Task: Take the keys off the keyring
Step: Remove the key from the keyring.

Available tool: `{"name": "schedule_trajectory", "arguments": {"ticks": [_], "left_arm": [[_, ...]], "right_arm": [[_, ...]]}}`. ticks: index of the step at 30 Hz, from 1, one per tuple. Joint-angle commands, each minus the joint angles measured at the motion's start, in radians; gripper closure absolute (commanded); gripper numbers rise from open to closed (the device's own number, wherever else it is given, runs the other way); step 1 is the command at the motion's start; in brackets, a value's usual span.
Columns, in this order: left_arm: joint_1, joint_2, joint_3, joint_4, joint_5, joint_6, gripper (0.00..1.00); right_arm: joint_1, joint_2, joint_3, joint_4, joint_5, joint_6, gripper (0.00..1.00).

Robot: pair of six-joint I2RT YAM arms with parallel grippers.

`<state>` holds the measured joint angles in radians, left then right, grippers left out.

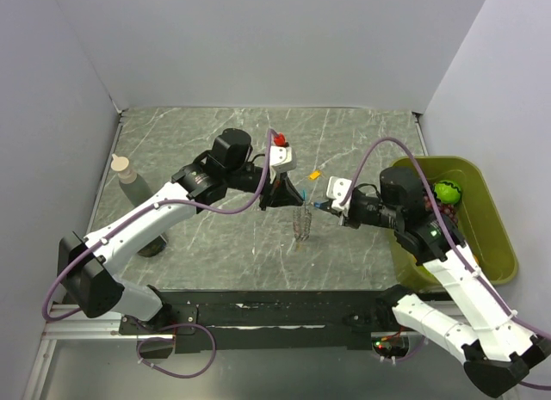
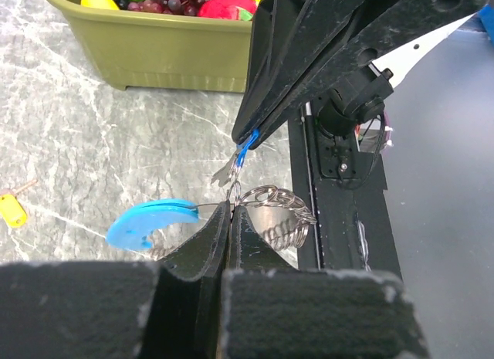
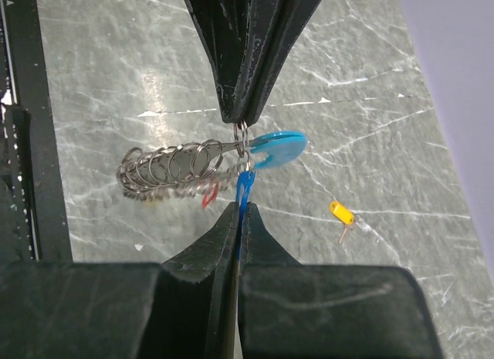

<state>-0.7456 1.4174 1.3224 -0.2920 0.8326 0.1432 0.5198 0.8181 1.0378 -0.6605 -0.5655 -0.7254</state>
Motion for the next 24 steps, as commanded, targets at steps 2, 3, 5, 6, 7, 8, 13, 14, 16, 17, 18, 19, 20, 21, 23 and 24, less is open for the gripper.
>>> {"name": "schedule_trajectory", "arguments": {"ticks": [2, 3, 5, 6, 7, 8, 13, 14, 16, 17, 18, 19, 20, 21, 23, 24], "left_arm": [[0.022, -0.02, -0.008, 0.014, -0.118, -0.011, 0.99], [0.022, -0.018, -0.008, 0.011, -0.118, -0.011, 0.99], [0.018, -0.015, -0.002, 0.007, -0.121, -0.008, 0.99], [0.017, -0.012, -0.003, 0.007, -0.122, -0.007, 0.99], [0.015, -0.011, 0.0, 0.005, -0.122, -0.008, 0.99], [0.014, -0.011, 0.0, 0.004, -0.121, -0.008, 0.99], [0.011, -0.008, -0.002, 0.002, -0.124, -0.004, 0.99], [0.011, -0.006, -0.002, 0.002, -0.124, -0.005, 0.99], [0.012, -0.005, -0.002, 0.002, -0.127, -0.005, 0.99], [0.012, -0.003, 0.0, 0.004, -0.127, -0.004, 0.99], [0.011, -0.002, -0.002, 0.004, -0.127, -0.004, 0.99], [0.011, -0.002, -0.002, 0.002, -0.127, -0.004, 0.99], [0.009, -0.003, 0.001, 0.002, -0.127, -0.004, 0.99], [0.009, -0.003, 0.001, 0.002, -0.128, -0.004, 0.99], [0.009, -0.001, 0.004, 0.001, -0.127, -0.002, 0.99], [0.011, -0.002, 0.003, 0.001, -0.128, -0.004, 0.99]], "right_arm": [[0.026, 0.007, 0.083, -0.054, -0.01, 0.007, 1.0], [0.04, 0.019, 0.088, -0.053, -0.004, 0.006, 1.0], [0.054, 0.032, 0.093, -0.054, 0.016, 0.001, 1.0], [0.072, 0.042, 0.096, -0.054, 0.024, -0.002, 1.0], [0.077, 0.049, 0.097, -0.053, 0.032, -0.002, 1.0], [0.083, 0.053, 0.105, -0.053, 0.035, 0.0, 1.0], [0.104, 0.075, 0.136, -0.051, 0.042, 0.004, 1.0], [0.108, 0.078, 0.143, -0.05, 0.05, 0.003, 1.0], [0.117, 0.081, 0.148, -0.056, 0.055, -0.002, 1.0], [0.121, 0.084, 0.148, -0.056, 0.064, -0.005, 1.0], [0.124, 0.085, 0.146, -0.057, 0.068, -0.006, 1.0], [0.126, 0.084, 0.145, -0.059, 0.07, -0.008, 1.0], [0.132, 0.084, 0.145, -0.059, 0.075, -0.011, 1.0], [0.134, 0.081, 0.143, -0.059, 0.075, -0.012, 1.0], [0.137, 0.081, 0.14, -0.059, 0.075, -0.014, 1.0], [0.138, 0.081, 0.142, -0.06, 0.076, -0.016, 1.0]]}}
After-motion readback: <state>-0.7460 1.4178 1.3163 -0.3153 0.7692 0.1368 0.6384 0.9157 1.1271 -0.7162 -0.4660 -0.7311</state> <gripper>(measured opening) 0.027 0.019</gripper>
